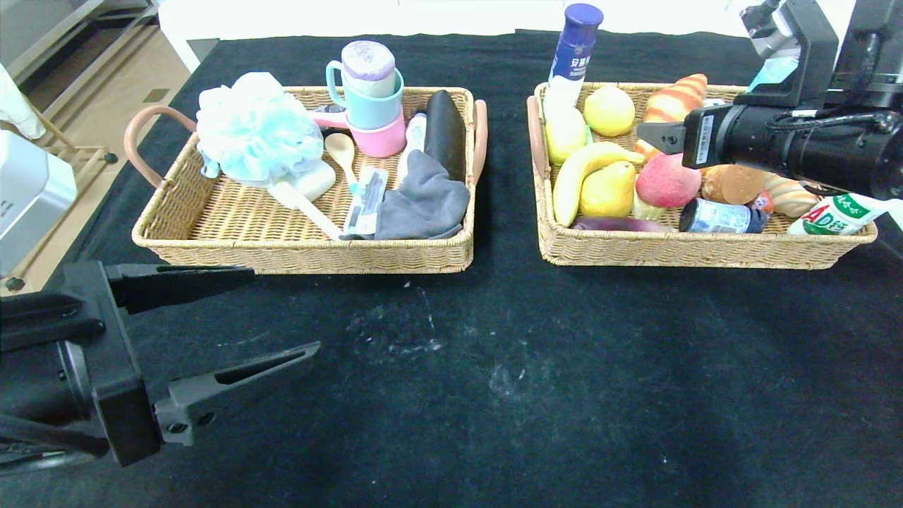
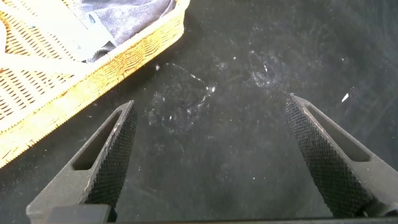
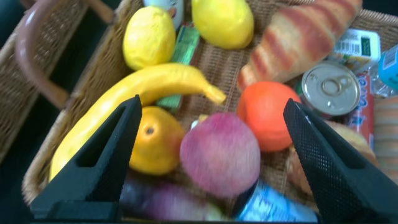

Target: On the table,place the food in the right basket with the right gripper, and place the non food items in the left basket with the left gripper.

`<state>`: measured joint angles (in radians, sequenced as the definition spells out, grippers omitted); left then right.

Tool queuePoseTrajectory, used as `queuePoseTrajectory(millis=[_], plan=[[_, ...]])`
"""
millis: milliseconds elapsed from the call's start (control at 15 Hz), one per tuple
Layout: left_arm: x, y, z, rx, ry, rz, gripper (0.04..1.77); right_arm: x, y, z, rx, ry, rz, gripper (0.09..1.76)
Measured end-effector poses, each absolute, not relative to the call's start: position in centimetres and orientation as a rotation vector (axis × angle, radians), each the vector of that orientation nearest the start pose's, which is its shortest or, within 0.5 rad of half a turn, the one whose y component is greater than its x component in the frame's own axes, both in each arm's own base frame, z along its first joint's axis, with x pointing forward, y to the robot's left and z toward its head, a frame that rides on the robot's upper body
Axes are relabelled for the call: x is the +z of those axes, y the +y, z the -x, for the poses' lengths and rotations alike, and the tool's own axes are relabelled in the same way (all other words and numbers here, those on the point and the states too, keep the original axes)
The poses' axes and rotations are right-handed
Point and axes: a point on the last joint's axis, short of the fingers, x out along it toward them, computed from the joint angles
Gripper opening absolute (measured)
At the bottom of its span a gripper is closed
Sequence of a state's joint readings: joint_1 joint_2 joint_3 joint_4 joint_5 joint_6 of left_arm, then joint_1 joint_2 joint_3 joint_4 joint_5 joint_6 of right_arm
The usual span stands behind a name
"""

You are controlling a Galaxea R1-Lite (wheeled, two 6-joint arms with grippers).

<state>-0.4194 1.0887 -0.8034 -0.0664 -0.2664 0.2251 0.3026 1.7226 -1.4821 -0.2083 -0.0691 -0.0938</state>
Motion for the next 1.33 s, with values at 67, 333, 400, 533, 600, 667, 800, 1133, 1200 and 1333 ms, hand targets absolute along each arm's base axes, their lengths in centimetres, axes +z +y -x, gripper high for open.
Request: queuePoseTrajectory(millis=[67, 333, 400, 533, 600, 667, 800, 1133, 1200, 1333], plan=[[26.8, -6.6, -13.3, -0.705, 0.142, -0.231, 1.72, 32.4, 9.6, -31.1, 0.255, 0.031, 0.101, 1.67], [27.0, -6.5, -13.0, -0.703, 0.129, -0.228, 1.72, 32.0, 8.8, -26.5, 0.312, 0.052, 0.105, 1.68], [27.0, -6.4, -12.9, -0.702, 0.127, -0.227, 1.72, 32.0, 8.6, -25.2, 0.321, 0.05, 0.105, 1.69], [27.1, -6.3, -12.7, -0.701, 0.119, -0.224, 1.72, 31.9, 8.1, -22.9, 0.332, 0.048, 0.104, 1.69], [27.2, -6.2, -12.5, -0.7, 0.115, -0.223, 1.72, 31.7, 7.7, -21.5, 0.337, 0.053, 0.106, 1.69], [27.3, -6.1, -12.3, -0.698, 0.108, -0.223, 1.72, 31.4, 7.2, -20.1, 0.342, 0.067, 0.108, 1.7], [27.6, -5.9, -11.8, -0.688, 0.091, -0.215, 1.72, 30.6, 6.2, -17.2, 0.351, 0.089, 0.112, 1.7], [27.2, -4.9, -10.0, -0.646, 0.095, -0.157, 1.72, 28.4, 3.6, -10.0, 0.346, 0.093, 0.111, 1.7], [27.0, -4.6, -9.5, -0.621, 0.089, -0.149, 1.72, 27.9, 3.0, -8.6, 0.338, 0.087, 0.109, 1.7], [26.8, -4.0, -8.3, -0.586, 0.068, -0.141, 1.72, 26.9, 1.9, -5.9, 0.312, 0.085, 0.106, 1.7]])
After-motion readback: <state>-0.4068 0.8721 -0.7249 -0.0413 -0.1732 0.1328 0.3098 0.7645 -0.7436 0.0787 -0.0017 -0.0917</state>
